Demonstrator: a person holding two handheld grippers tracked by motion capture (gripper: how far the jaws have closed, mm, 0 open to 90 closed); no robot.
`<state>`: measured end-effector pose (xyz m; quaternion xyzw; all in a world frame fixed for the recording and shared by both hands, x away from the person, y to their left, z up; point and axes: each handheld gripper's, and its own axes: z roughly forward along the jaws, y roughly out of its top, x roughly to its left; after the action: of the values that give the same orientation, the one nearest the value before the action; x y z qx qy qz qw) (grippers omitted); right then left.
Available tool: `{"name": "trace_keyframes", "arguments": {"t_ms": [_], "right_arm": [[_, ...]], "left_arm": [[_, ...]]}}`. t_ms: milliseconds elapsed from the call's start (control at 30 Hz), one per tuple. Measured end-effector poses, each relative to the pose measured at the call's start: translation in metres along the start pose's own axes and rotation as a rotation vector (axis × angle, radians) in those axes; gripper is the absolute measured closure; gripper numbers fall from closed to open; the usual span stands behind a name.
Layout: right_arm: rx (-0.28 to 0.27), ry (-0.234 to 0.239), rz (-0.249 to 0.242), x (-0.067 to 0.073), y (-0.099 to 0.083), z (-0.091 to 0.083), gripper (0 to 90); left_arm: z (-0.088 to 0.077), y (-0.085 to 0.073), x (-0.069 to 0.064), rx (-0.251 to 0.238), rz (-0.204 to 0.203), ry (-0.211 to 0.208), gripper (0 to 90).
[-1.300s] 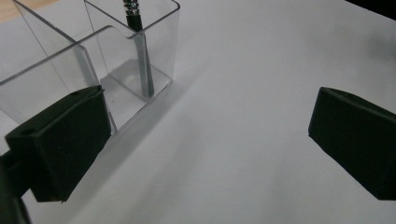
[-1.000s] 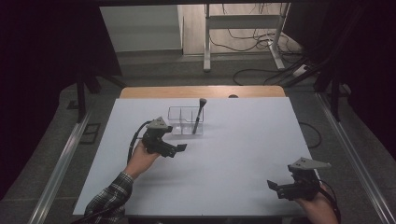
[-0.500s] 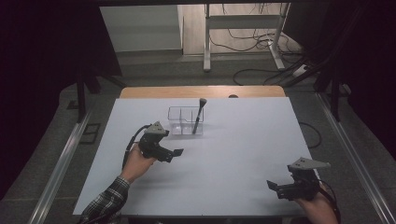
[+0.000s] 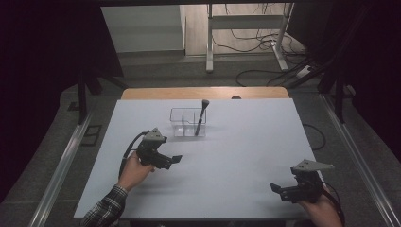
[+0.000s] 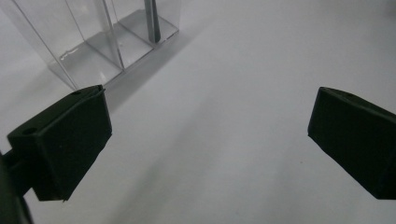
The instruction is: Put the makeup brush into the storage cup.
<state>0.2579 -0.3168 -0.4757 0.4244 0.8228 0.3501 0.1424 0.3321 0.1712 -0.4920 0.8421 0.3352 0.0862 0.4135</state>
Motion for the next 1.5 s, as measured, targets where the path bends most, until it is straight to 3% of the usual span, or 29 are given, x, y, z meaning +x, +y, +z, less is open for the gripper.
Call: {"name": "trace_keyframes", "arguments": {"t_ms": [400, 800, 1100, 1500], "right_arm": [[0.002, -0.002, -0.011, 0.001, 0.0, 0.0, 0.0], [0.004, -0.002, -0.015, 0.001, 0.0, 0.001, 0.0], [0.006, -0.001, -0.015, 0.001, 0.0, 0.001, 0.0], [0.01, 0.001, -0.018, 0.002, 0.001, 0.001, 0.0]], "left_arm": [[-0.008, -0.01, -0.008, 0.006, 0.029, 0.004, 0.0], [-0.025, -0.022, -0.011, -0.011, -0.028, -0.005, 0.0], [-0.036, -0.031, -0.012, -0.012, -0.039, 0.024, 0.0], [-0.049, -0.044, -0.013, -0.009, -0.046, 0.033, 0.0]]}}
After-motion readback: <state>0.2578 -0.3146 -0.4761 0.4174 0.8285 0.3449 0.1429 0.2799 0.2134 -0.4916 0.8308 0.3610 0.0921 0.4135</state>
